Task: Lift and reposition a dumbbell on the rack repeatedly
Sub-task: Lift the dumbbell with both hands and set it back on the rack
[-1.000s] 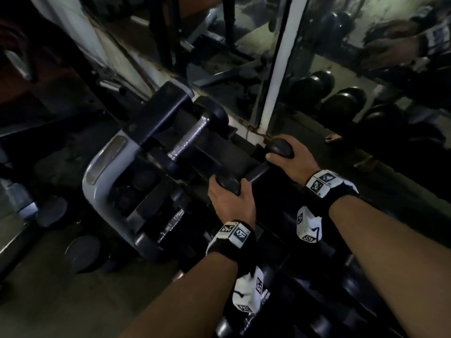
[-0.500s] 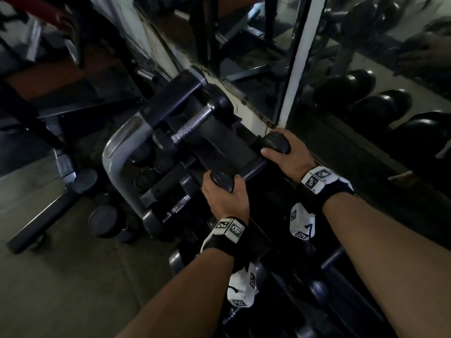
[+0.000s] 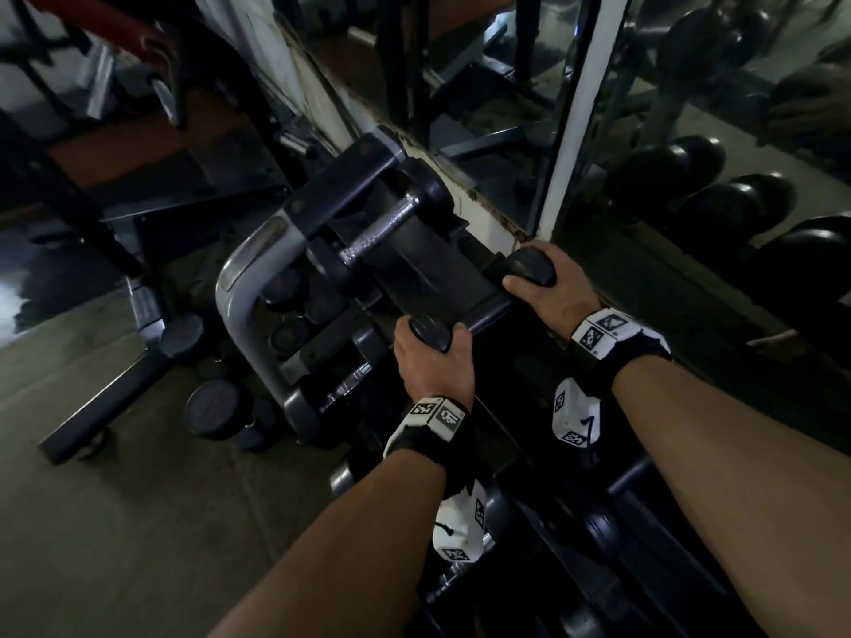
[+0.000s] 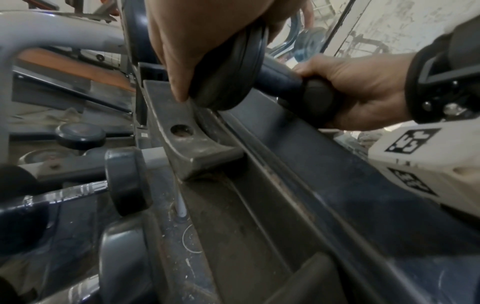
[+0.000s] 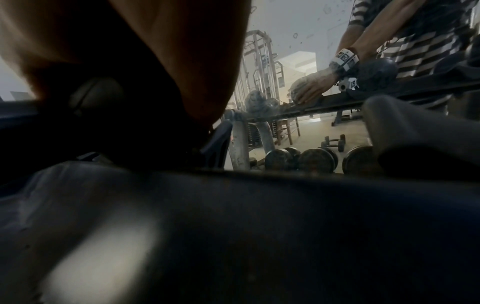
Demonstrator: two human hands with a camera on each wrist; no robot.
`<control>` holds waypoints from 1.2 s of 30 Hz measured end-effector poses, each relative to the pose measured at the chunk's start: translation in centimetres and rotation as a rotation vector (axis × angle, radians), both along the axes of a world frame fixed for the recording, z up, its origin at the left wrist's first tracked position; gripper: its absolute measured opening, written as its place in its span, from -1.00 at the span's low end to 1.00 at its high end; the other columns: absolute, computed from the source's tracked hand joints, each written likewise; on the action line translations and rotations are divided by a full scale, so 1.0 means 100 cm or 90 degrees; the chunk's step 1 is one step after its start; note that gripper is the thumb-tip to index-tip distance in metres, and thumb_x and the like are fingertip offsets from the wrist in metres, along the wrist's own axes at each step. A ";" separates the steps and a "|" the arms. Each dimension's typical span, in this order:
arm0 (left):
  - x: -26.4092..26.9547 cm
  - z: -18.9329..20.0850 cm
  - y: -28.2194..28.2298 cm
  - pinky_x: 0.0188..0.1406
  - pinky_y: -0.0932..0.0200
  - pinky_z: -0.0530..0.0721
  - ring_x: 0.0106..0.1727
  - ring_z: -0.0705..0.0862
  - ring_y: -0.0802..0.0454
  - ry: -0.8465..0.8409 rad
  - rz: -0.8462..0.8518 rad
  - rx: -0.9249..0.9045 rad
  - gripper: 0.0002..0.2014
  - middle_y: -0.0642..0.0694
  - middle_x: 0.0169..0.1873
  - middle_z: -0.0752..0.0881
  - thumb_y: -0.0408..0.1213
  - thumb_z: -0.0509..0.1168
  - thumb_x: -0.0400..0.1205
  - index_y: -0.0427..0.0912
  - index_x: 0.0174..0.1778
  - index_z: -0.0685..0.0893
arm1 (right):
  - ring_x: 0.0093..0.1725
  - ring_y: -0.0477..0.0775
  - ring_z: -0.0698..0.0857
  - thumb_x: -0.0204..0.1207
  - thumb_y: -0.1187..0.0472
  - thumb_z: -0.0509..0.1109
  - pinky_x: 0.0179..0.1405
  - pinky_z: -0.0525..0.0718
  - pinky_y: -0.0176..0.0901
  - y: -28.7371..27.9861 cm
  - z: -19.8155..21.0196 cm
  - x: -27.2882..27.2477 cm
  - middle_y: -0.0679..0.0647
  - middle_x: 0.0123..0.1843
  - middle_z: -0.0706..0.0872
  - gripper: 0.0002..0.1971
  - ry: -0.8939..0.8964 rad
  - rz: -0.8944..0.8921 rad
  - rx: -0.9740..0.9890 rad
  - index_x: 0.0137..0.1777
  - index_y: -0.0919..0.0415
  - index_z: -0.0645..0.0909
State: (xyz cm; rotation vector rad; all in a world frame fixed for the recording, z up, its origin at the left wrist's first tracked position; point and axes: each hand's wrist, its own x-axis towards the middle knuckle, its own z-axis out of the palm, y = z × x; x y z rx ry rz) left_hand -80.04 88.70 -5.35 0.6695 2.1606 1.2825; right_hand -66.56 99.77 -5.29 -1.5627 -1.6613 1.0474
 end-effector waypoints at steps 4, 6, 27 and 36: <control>-0.006 0.011 -0.003 0.28 0.01 0.64 0.28 0.66 -0.14 -0.004 -0.025 -0.036 -0.33 -0.11 0.27 0.69 0.08 0.52 0.42 -0.13 0.39 0.53 | 0.38 0.13 0.62 0.43 -0.05 0.60 0.29 0.48 -0.20 -0.002 0.009 0.002 0.04 0.38 0.66 -0.36 -0.063 0.001 -0.039 0.50 -0.01 0.51; -0.010 0.018 -0.006 0.31 0.05 0.56 0.38 0.61 -0.16 0.007 -0.045 -0.048 -0.24 -0.15 0.38 0.64 0.06 0.53 0.46 -0.17 0.51 0.45 | 0.52 0.16 0.54 0.41 -0.11 0.60 0.44 0.43 -0.16 -0.009 0.016 0.006 0.07 0.55 0.57 -0.20 -0.088 0.003 -0.066 0.63 -0.05 0.38; 0.032 0.073 -0.140 -0.03 0.23 0.34 0.17 0.58 -0.01 0.037 -0.431 0.000 -0.57 -0.09 0.35 0.57 -0.11 0.35 0.66 -0.10 0.44 0.51 | 0.46 0.25 0.61 0.52 -0.20 0.48 0.37 0.52 -0.07 -0.234 0.089 0.081 0.13 0.49 0.65 -0.34 -0.292 -0.249 -0.139 0.56 0.06 0.50; 0.060 0.072 -0.154 0.20 0.08 0.53 0.31 0.61 -0.11 0.043 -0.382 -0.016 -0.52 -0.14 0.38 0.56 -0.03 0.37 0.64 -0.11 0.44 0.53 | 0.34 0.24 0.67 0.55 -0.18 0.45 0.10 0.46 -0.16 -0.223 0.090 0.105 0.11 0.34 0.73 -0.49 -0.340 -0.179 -0.127 0.41 0.06 0.59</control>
